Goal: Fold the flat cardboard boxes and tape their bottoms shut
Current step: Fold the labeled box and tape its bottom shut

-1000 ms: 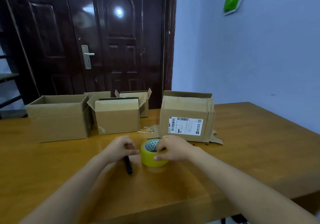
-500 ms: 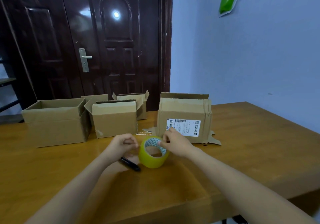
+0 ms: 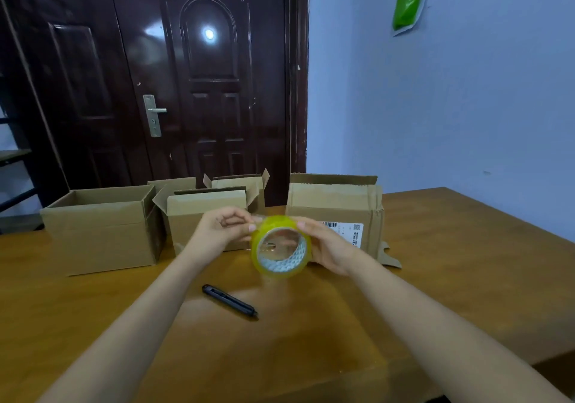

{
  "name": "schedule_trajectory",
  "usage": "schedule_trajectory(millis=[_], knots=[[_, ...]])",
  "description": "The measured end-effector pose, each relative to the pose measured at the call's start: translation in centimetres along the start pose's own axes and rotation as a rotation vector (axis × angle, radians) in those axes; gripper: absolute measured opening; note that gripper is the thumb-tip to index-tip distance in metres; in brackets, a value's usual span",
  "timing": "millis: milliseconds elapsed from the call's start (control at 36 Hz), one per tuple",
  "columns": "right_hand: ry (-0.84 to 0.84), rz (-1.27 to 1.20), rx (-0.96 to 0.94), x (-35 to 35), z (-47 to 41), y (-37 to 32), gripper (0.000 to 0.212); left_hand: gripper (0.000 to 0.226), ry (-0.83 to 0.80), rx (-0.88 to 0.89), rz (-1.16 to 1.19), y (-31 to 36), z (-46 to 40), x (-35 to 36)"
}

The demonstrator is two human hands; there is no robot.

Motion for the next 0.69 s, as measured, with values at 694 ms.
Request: schedule_trajectory(millis=[694], knots=[[0.281, 0.597, -0.252, -5.1, 1.8, -18.1, 0.027, 0.028, 0.376, -0.076, 0.372, 9.7, -9.4, 3.5]])
Point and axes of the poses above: each hand's wrist, its own z-axis away from the middle knuckle, its own x-axis out of the palm, y = z × x, the point moved 4 cm from there along -z, towards the middle knuckle, and after that the axes turned 7 degrees about -y, right-handed, at the moved point
